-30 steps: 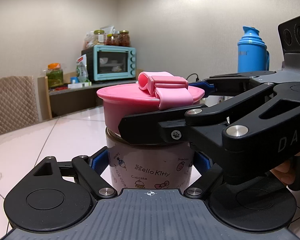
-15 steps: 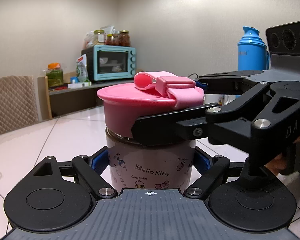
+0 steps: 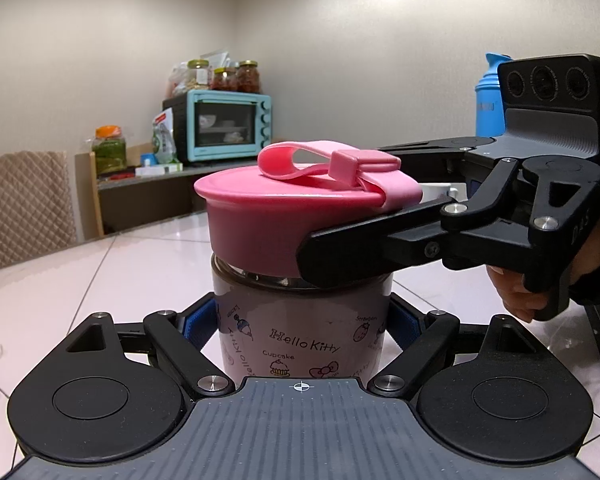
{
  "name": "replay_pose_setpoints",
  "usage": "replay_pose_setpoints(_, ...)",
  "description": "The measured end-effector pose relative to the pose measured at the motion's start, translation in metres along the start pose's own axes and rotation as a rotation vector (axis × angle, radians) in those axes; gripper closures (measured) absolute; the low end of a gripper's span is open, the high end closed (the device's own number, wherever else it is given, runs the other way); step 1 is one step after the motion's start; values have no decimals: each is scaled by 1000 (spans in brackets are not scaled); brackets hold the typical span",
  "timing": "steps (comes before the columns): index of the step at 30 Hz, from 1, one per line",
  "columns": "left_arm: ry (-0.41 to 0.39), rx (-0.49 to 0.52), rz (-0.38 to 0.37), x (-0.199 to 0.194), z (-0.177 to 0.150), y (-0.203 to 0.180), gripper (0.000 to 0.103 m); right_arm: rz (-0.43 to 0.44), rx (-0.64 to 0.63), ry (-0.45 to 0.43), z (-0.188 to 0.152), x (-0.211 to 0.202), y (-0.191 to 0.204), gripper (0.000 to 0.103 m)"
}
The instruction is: Unscrew bottle cap and pour
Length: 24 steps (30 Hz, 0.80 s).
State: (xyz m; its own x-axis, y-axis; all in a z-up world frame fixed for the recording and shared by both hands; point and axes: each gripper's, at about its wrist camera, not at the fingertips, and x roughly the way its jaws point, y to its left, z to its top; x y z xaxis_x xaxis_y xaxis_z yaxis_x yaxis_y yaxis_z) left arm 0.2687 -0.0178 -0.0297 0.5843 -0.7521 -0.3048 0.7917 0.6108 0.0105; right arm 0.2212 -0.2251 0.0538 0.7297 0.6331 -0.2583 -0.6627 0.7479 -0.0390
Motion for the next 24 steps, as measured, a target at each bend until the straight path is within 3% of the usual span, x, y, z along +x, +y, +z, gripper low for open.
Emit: replay_pose_setpoints(24, -2, 2, 2, 1, 0, 2, 13, 23, 7, -14, 3, -2, -4, 18)
